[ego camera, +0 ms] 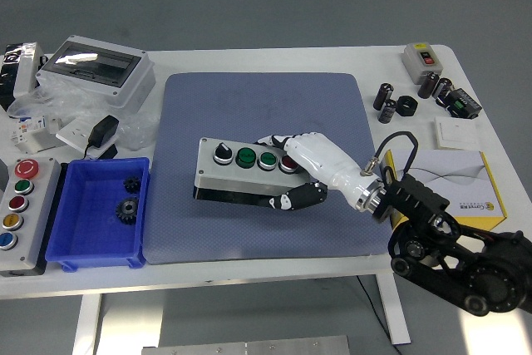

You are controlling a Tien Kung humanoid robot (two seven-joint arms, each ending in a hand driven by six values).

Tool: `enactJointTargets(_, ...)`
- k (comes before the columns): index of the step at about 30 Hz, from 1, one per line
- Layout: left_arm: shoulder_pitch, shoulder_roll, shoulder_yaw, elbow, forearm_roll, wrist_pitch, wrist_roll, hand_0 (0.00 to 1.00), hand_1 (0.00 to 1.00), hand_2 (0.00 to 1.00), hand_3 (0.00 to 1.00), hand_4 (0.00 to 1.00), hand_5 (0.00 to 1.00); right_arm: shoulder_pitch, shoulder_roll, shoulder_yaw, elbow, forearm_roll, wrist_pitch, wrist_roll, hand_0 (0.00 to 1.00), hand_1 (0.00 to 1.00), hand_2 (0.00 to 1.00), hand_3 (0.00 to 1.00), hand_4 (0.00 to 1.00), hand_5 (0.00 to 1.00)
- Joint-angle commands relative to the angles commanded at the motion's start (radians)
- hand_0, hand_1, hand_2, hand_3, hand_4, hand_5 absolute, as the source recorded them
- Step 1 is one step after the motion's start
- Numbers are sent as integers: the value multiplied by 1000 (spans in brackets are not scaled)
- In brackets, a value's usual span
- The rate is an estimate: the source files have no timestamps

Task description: Pick up the button,place it on the desk,press the button,press the button

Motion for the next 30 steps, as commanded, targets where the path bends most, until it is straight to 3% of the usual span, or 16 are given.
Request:
enactJointTargets(3,-2,-1,-3,0,6,0,-1,630,605,545,591,627,189,-9,30,-5,-58,-68,-12,-1,150,301,306,295,96,2)
enactJointTargets(4,-3,-1,-3,0,7,0,-1,630,606,545,592,628,192,-10,36,-8,-71,-86,-15,0,434,446,416,363,285,2)
enactJointTargets(9,-6,-2,-5,0,9,0,-2,630,606,545,592,628,192,-9,47,-13,-102,-143,-18,-8,434,446,416,363,285,2)
enactJointTargets(10,-6,-2,-5,0,9,0,-2,630,606,544,591,629,194,-8,47,-14,-104,-147,-18,-10,575,548,528,516,342,2)
enactJointTargets(15,-4,0,0,0,0,1,-4,630,606,544,591,629,194,-1,45,-27,-108,-147,-10,-24,575,548,528,516,342,2)
enactJointTargets(16,-3,0,1,0,-2,1,-5,630,606,544,591,629,194,0,44,-29,-108,-146,-10,-26,698,668,643,658,238,22)
enactJointTargets(21,0,3,-1,0,-1,1,-3,630,606,544,591,629,194,5,41,-35,-108,-136,-8,-30,698,668,643,658,238,22)
enactJointTargets(22,0,3,0,0,-1,1,-3,630,606,544,591,629,194,6,40,-35,-108,-135,-8,-30,815,761,738,742,316,12)
enactJointTargets(27,0,3,4,0,-4,0,-4,630,606,544,591,629,194,6,38,-34,-109,-125,-6,-27,815,761,738,742,316,12)
enactJointTargets(28,1,4,4,0,-4,0,-5,630,606,544,591,629,194,6,37,-34,-108,-122,-6,-26,839,783,776,792,373,12)
enactJointTargets(30,1,4,4,0,-4,0,-4,630,606,544,591,629,194,6,35,-35,-108,-115,-6,-25,839,783,776,792,373,12)
